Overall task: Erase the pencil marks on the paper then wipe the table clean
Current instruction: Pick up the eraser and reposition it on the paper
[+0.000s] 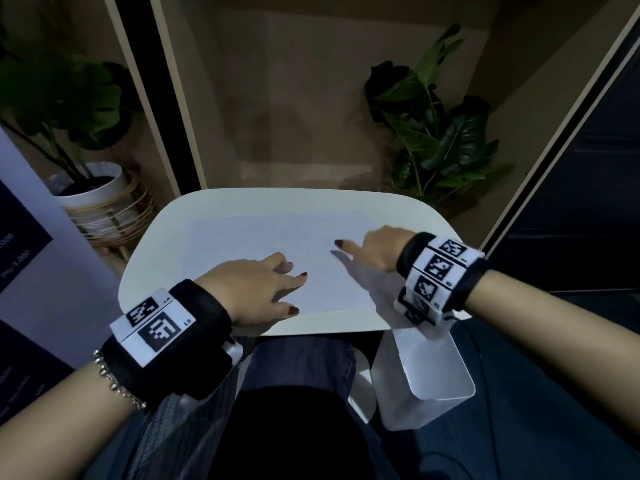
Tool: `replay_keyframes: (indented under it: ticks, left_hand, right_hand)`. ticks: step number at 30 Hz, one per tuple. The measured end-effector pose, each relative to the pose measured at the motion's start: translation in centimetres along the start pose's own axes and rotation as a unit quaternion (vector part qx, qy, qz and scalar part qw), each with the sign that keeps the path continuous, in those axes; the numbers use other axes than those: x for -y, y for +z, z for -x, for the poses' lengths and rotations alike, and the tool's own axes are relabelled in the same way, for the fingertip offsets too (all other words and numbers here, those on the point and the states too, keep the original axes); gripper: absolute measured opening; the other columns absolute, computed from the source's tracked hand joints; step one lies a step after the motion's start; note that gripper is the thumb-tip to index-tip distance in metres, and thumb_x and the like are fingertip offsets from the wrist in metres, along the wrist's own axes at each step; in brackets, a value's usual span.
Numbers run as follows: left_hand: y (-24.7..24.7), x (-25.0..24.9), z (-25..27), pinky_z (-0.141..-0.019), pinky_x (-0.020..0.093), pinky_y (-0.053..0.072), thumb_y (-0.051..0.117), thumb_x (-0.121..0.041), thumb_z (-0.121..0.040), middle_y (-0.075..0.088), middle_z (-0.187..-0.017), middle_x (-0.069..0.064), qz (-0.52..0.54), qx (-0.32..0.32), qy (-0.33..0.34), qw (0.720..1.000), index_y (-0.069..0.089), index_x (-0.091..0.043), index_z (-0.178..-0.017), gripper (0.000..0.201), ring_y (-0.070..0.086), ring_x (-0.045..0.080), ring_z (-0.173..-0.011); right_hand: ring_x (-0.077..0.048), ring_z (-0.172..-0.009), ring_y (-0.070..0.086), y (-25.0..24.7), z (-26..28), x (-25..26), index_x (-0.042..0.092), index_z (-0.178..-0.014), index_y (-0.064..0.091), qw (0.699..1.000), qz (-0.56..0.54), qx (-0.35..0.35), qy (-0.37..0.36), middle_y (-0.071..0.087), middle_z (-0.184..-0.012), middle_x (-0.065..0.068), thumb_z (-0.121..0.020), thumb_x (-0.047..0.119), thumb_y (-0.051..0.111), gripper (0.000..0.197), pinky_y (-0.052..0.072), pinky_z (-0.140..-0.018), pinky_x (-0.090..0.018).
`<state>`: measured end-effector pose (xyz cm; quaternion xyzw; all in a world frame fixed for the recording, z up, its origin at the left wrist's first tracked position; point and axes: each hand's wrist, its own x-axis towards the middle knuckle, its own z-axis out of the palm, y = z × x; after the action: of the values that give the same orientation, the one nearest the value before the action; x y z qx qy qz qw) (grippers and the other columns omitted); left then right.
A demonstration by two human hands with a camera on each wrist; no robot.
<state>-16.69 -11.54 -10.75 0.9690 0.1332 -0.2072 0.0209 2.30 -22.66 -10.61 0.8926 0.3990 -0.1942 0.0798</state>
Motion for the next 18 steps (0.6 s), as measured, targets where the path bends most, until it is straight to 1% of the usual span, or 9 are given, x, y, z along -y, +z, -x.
replay_keyframes:
  ticks: [3, 4, 6, 7, 9, 10, 12, 16, 18]
  left_hand:
    - [-0.1, 0.1, 0.0, -0.105, 0.032, 0.036, 0.038, -0.053, -0.1, 0.016, -0.158, -0.009, 0.003, -0.006, 0.003, 1.0, 0.019, -0.043, -0.152, 0.056, 0.042, 0.019, -0.133]
    - [0.0, 0.1, 0.0, -0.104, 0.031, 0.036, 0.038, -0.053, -0.1, 0.016, -0.158, -0.009, 0.005, -0.005, 0.005, 1.0, 0.02, -0.043, -0.152, 0.056, 0.042, 0.018, -0.133]
    - [0.0, 0.2, 0.0, -0.105, 0.032, 0.036, 0.039, -0.052, -0.1, 0.017, -0.158, -0.009, 0.007, -0.006, 0.005, 1.0, 0.021, -0.043, -0.152, 0.055, 0.043, 0.019, -0.133]
    - [0.1, 0.2, 0.0, -0.105, 0.032, 0.036, 0.039, -0.052, -0.1, 0.017, -0.158, -0.009, 0.006, -0.008, 0.006, 1.0, 0.022, -0.043, -0.152, 0.055, 0.043, 0.019, -0.132]
    - [0.1, 0.3, -0.1, -0.104, 0.032, 0.036, 0.039, -0.053, -0.1, 0.018, -0.157, -0.009, 0.007, -0.009, 0.006, 1.0, 0.022, -0.043, -0.152, 0.056, 0.044, 0.019, -0.132]
    - [0.1, 0.3, -0.2, -0.104, 0.032, 0.036, 0.039, -0.053, -0.1, 0.018, -0.157, -0.009, 0.006, -0.011, 0.006, 1.0, 0.022, -0.043, -0.152, 0.056, 0.044, 0.02, -0.131]
    - [0.1, 0.3, -0.2, -0.105, 0.033, 0.036, 0.039, -0.053, -0.1, 0.018, -0.157, -0.009, 0.006, -0.012, 0.006, 1.0, 0.022, -0.043, -0.152, 0.056, 0.044, 0.02, -0.131]
    - [0.2, 0.2, -0.1, -0.104, 0.032, 0.037, 0.04, -0.052, -0.1, 0.018, -0.157, -0.01, 0.011, -0.012, 0.003, 1.0, 0.022, -0.043, -0.152, 0.056, 0.044, 0.019, -0.13]
    - [0.2, 0.2, -0.2, -0.104, 0.033, 0.037, 0.039, -0.052, -0.1, 0.019, -0.157, -0.009, 0.009, -0.015, 0.005, 1.0, 0.022, -0.043, -0.152, 0.055, 0.045, 0.019, -0.13]
  right_hand:
    - [-0.031, -0.142, 0.035, -0.4, -1.0, 0.2, -0.001, -0.145, 0.042, 1.0, 0.0, -0.018, -0.013, 0.03, -0.158, -0.021, -0.102, 0.06, 0.019, 0.078, 0.027, -0.116, -0.045]
    - [-0.031, -0.14, 0.038, -0.1, -1.5, 0.0, -0.002, -0.145, 0.039, 1.0, 0.0, 0.0, -0.004, 0.031, -0.157, -0.021, -0.102, 0.06, 0.022, 0.077, 0.028, -0.115, -0.043]
    - [-0.027, -0.095, 0.06, 0.0, -1.9, -0.3, -0.004, -0.118, 0.06, 1.0, 0.009, 0.006, 0.025, 0.06, -0.114, -0.022, -0.102, 0.061, 0.022, 0.077, 0.04, -0.091, -0.035]
    - [-0.025, -0.08, 0.057, -0.4, -1.6, -0.1, -0.002, -0.113, 0.063, 0.999, 0.016, 0.006, 0.042, 0.061, -0.096, -0.018, -0.102, 0.062, 0.019, 0.078, 0.039, -0.083, -0.033]
    - [-0.031, -0.103, 0.058, -0.5, -2.2, -0.2, -0.002, -0.136, 0.051, 0.998, -0.007, -0.011, 0.056, 0.059, -0.12, -0.021, -0.101, 0.064, 0.017, 0.082, 0.041, -0.091, -0.036]
    - [-0.034, -0.129, 0.048, -0.5, -2.1, -0.1, -0.001, -0.15, 0.033, 0.998, -0.02, -0.008, 0.054, 0.04, -0.148, -0.024, -0.1, 0.064, 0.017, 0.083, 0.036, -0.105, -0.039]
    - [-0.032, -0.151, 0.014, -0.2, -1.8, 0.5, 0.002, -0.157, 0.004, 0.998, -0.025, 0.03, 0.047, 0.0, -0.165, -0.018, -0.101, 0.062, 0.019, 0.083, 0.015, -0.119, -0.04]
    - [-0.032, -0.138, 0.041, -1.2, -2.6, 0.8, -0.003, -0.145, 0.038, 0.994, -0.028, 0.006, 0.102, 0.039, -0.152, -0.021, -0.103, 0.059, 0.02, 0.077, 0.028, -0.112, -0.037]
    - [-0.031, -0.14, 0.039, -1.6, -2.7, 1.0, -0.002, -0.147, 0.036, 0.996, -0.035, -0.011, 0.079, 0.035, -0.155, -0.017, -0.102, 0.06, 0.019, 0.079, 0.03, -0.111, -0.037]
